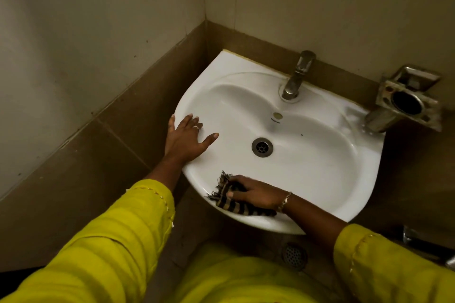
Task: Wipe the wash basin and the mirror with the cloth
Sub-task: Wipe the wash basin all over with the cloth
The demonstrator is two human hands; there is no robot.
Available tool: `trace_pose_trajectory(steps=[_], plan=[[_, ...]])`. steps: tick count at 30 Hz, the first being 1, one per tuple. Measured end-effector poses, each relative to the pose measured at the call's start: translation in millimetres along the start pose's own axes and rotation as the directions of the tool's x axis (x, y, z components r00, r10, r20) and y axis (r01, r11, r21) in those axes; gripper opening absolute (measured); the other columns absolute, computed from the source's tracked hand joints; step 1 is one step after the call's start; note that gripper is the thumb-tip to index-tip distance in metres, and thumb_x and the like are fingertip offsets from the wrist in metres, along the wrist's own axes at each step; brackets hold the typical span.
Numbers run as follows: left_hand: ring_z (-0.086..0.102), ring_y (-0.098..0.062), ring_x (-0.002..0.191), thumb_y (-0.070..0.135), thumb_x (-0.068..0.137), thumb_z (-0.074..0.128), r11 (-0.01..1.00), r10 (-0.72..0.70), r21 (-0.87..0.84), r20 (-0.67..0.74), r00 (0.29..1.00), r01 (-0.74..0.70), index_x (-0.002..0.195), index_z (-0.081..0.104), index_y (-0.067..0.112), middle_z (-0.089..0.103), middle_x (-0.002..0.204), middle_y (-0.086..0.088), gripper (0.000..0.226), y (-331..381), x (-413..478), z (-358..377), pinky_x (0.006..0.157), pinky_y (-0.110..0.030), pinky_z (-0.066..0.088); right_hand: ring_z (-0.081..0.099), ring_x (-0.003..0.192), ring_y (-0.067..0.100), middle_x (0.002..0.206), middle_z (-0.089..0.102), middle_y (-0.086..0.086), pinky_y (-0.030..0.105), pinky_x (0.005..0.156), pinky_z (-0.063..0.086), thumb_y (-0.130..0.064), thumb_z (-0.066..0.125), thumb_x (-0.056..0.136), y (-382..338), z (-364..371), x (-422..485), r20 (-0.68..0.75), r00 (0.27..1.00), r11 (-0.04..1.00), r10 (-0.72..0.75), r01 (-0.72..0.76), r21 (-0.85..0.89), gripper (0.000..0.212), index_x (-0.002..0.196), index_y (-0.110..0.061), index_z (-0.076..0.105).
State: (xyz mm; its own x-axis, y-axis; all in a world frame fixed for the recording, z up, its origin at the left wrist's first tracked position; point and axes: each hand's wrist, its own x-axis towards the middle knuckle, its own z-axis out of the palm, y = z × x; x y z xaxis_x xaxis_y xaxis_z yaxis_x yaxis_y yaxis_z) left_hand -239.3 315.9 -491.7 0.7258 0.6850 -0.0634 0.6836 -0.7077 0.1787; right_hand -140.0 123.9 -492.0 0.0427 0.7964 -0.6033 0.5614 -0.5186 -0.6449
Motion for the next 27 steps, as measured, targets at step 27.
trace_pose_trajectory(steps=[27], plan=[[0.026, -0.014, 0.14, 0.053, 0.092, 0.04, 0.999, 0.015, 0.034, -0.079, 0.997, -0.013, 0.125, 0.056, 0.009, 0.044, 0.144, -0.003, 0.058, -3, 2, 7, 0.115, -0.046, -0.002, 0.021, 0.14, 0.013, 0.153, 0.025, -0.004, 0.028, 0.112, 0.02, -0.029, 0.024, 0.101, 74, -36, -88, 0.008, 1.0, 0.819, 0.006, 0.0, -0.573, 0.044, 0.144, -0.022, 0.027]])
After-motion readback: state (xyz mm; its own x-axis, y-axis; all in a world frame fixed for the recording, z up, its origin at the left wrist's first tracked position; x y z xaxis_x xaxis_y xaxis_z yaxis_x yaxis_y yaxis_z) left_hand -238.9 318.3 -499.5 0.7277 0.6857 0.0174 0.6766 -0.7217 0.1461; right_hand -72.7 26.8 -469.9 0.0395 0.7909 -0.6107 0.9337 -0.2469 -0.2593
